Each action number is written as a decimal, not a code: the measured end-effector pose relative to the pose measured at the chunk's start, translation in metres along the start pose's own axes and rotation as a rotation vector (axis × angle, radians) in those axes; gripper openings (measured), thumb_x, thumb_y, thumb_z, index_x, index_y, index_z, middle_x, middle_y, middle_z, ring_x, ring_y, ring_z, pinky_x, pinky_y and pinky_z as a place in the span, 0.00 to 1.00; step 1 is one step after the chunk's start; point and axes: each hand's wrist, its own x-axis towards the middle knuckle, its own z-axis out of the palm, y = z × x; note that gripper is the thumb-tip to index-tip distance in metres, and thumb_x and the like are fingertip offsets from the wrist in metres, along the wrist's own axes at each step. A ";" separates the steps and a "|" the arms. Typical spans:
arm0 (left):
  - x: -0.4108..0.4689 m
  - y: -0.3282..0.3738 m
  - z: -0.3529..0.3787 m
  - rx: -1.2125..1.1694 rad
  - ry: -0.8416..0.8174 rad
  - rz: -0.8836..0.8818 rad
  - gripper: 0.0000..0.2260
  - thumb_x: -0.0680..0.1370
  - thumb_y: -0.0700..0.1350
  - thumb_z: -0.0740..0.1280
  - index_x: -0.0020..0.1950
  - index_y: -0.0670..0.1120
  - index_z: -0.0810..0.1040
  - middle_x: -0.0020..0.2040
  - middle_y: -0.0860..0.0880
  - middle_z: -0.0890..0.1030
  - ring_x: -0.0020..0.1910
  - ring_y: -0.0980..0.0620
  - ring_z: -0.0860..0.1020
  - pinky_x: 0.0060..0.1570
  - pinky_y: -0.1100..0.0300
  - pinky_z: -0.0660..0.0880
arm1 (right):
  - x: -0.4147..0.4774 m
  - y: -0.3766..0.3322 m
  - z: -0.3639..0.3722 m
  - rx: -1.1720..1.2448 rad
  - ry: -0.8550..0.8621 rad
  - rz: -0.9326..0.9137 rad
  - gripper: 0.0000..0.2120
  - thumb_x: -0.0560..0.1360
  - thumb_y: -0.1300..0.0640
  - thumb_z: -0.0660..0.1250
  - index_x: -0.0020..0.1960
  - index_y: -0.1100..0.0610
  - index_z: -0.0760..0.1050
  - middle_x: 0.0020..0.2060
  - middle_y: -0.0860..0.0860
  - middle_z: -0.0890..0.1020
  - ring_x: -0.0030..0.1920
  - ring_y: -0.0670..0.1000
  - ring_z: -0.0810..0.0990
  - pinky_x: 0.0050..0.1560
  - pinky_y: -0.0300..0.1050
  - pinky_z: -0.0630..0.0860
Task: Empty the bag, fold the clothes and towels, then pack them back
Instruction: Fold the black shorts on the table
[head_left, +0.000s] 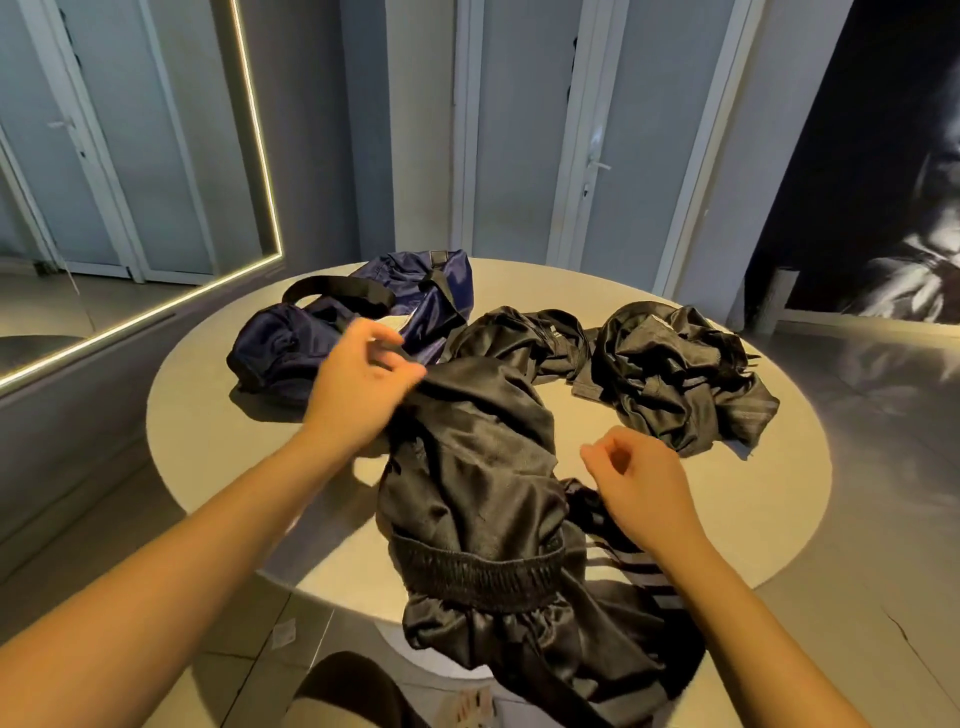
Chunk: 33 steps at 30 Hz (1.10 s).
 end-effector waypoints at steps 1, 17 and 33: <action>-0.016 0.008 0.004 0.030 -0.148 0.125 0.09 0.75 0.43 0.77 0.52 0.49 0.81 0.44 0.50 0.84 0.42 0.52 0.82 0.47 0.57 0.79 | -0.005 -0.008 -0.004 -0.010 -0.028 0.012 0.22 0.78 0.49 0.68 0.31 0.55 0.65 0.26 0.48 0.69 0.29 0.49 0.67 0.34 0.47 0.65; -0.015 0.017 0.014 -0.020 -0.284 0.095 0.06 0.81 0.43 0.70 0.43 0.47 0.82 0.37 0.49 0.81 0.37 0.54 0.78 0.42 0.56 0.72 | -0.004 -0.051 -0.042 0.198 -0.375 0.157 0.14 0.81 0.58 0.66 0.40 0.65 0.75 0.34 0.66 0.80 0.31 0.55 0.81 0.31 0.45 0.76; -0.011 0.011 0.010 0.123 0.173 0.244 0.05 0.81 0.48 0.70 0.48 0.47 0.79 0.42 0.51 0.81 0.41 0.56 0.79 0.44 0.56 0.76 | 0.019 -0.020 -0.028 0.370 -0.058 0.375 0.12 0.83 0.58 0.63 0.47 0.66 0.75 0.41 0.61 0.79 0.37 0.55 0.80 0.34 0.53 0.82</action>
